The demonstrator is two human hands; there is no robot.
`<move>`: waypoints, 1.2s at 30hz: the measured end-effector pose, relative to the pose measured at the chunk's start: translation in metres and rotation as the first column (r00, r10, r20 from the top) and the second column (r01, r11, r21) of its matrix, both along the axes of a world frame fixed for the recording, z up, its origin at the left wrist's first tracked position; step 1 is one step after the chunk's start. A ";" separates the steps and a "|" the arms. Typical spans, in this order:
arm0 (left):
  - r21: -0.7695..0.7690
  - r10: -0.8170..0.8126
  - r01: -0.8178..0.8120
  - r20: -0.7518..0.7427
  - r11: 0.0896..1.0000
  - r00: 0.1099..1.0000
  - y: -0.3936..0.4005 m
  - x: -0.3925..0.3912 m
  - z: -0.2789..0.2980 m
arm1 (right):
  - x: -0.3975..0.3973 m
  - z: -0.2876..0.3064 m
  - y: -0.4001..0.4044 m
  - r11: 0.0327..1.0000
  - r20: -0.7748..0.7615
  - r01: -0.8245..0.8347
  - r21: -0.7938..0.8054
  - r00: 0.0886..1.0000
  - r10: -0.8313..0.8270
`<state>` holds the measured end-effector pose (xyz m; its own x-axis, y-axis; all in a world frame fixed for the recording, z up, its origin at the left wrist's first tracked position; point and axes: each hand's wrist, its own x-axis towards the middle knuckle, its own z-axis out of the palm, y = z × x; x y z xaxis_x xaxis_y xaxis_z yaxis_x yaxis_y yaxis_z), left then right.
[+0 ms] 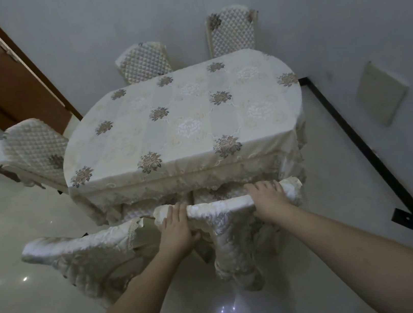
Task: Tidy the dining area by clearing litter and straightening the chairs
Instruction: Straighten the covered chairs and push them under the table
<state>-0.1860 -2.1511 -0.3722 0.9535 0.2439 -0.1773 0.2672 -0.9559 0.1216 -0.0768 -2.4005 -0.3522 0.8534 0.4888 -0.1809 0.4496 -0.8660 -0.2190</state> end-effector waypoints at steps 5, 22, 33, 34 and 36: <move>0.107 -0.143 0.147 -0.040 0.983 0.989 0.006 -0.026 0.016 | -0.055 -0.002 -0.011 0.996 0.022 0.071 -0.051 0.997 -0.070; 0.122 -0.514 0.500 0.180 0.858 0.839 -0.077 -0.160 0.011 | -0.282 -0.011 -0.052 0.953 0.162 0.276 -0.124 0.953 -0.255; 0.117 -0.623 0.612 0.107 0.782 0.775 -0.181 -0.173 0.024 | -0.341 -0.013 -0.172 0.890 0.174 0.443 -0.104 0.890 -0.422; 0.101 -0.631 0.623 0.093 0.776 0.770 -0.200 -0.171 0.025 | -0.348 -0.015 -0.185 0.882 0.162 0.461 -0.100 0.882 -0.443; 0.019 -0.639 0.639 0.032 0.769 0.768 -0.244 -0.170 0.023 | -0.362 -0.018 -0.216 0.859 0.122 0.499 -0.110 0.865 -0.487</move>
<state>-0.3556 -2.3948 -0.3489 0.8948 -0.4232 -0.1422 -0.4102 -0.9050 0.1124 -0.4383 -2.6161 -0.3706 0.9915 -0.0236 -0.1282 -0.0322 -0.9973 -0.0655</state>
